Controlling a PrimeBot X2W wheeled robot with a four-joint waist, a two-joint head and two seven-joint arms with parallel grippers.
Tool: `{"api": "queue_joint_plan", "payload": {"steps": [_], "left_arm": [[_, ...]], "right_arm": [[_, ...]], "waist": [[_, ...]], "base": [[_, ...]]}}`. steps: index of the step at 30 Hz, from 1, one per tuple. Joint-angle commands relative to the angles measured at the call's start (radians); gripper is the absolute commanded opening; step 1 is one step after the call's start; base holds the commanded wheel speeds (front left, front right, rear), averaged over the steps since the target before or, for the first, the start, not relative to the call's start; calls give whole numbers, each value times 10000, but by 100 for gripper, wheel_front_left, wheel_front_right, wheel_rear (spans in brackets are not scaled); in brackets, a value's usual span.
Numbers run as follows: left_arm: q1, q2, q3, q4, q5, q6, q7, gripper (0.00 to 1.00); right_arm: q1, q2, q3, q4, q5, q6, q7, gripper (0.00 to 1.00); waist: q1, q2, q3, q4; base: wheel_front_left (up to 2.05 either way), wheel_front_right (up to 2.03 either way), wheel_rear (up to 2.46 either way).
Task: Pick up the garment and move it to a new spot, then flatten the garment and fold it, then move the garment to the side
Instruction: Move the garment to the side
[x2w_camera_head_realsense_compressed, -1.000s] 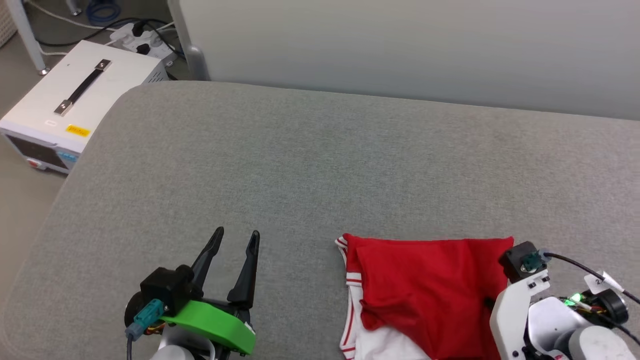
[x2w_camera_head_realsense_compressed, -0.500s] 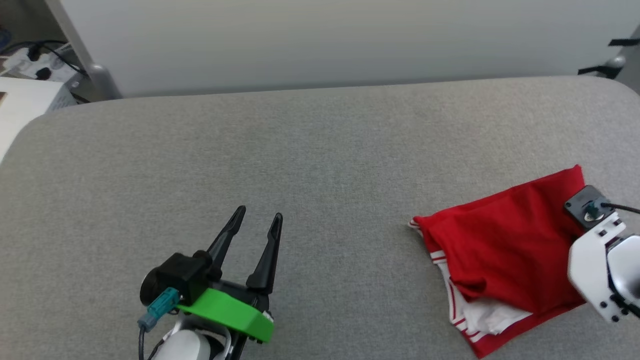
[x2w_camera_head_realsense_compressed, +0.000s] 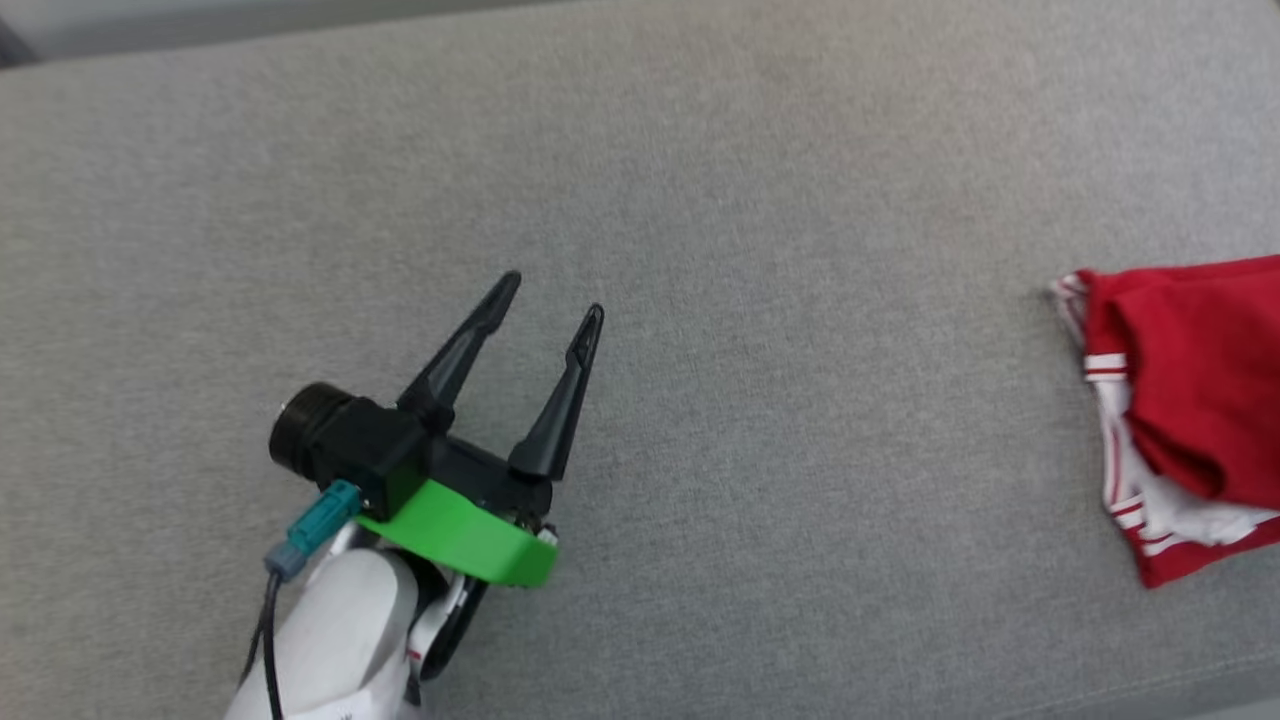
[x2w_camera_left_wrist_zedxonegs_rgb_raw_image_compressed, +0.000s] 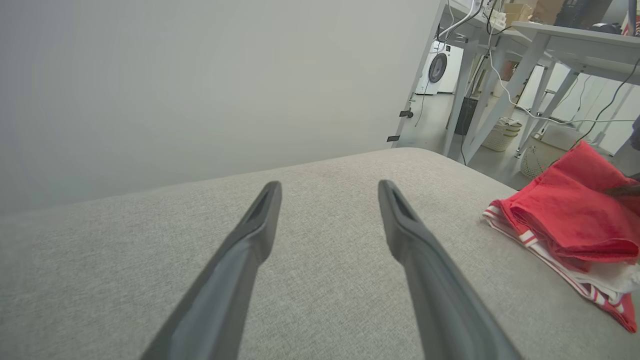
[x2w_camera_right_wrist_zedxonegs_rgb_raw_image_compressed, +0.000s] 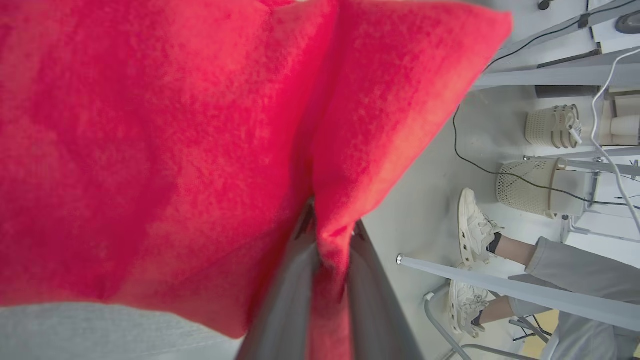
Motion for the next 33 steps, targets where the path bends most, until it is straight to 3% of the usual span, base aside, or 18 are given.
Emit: {"api": "queue_joint_plan", "payload": {"steps": [1, 6, 8, 14, 19, 20, 22, 28, 33], "left_arm": [[-282, 146, 4, -164, 61, -30, -1, 100], [-757, 506, 75, -894, 124, -30, 364, 100], [-1004, 710, 184, -1469, 146, 0, 649, 100], [-1231, 815, 173, -2272, 223, 112, 1029, 100], [-1241, 858, 189, -2429, 196, 183, 1114, 100], [-1233, 857, 200, -2419, 180, 195, 1100, 100], [-1202, 850, 192, -2343, 144, 201, 1047, 100], [-994, 712, 165, -1832, -4, 259, 721, 100], [-652, 487, 220, -1179, -275, 313, 377, 100]], "right_arm": [[-255, -87, -211, 341, -113, -9, -374, 0], [-884, 235, -1122, 1923, -412, -9, -1624, 0], [-1598, 609, -2017, 3036, -956, -9, -2539, 0], [-2420, 1378, -3355, 4538, -1942, -9, -3254, 0], [-2795, 1857, -3893, 5280, -2597, -9, -3573, 0], [-2864, 1923, -3999, 5360, -2708, -9, -3619, 6], [-2967, 2075, -4278, 5591, -2971, -9, -3547, 100], [-3116, 2360, -5217, 5836, -3668, -9, -3096, 100], [-3062, 2554, -5636, 5130, -4053, -9, -2906, 100]], "waist": [[-1, -1, 1304, -624], [-1, -1, 2068, -566], [-1, -1, 2571, -476], [-1, -1, 3063, -270], [-1, -1, 3146, -96], [-1, -1, 3130, -75], [-1, -1, 3029, -26], [-1, -1, 2243, 143], [-1, -1, 1150, 350]], "base": [[0, 0, 0], [0, 0, 0], [0, 0, 0], [0, 0, 0], [0, 0, 0], [0, 0, 0], [0, 0, 0], [0, 0, 0], [0, 0, 0]]}}
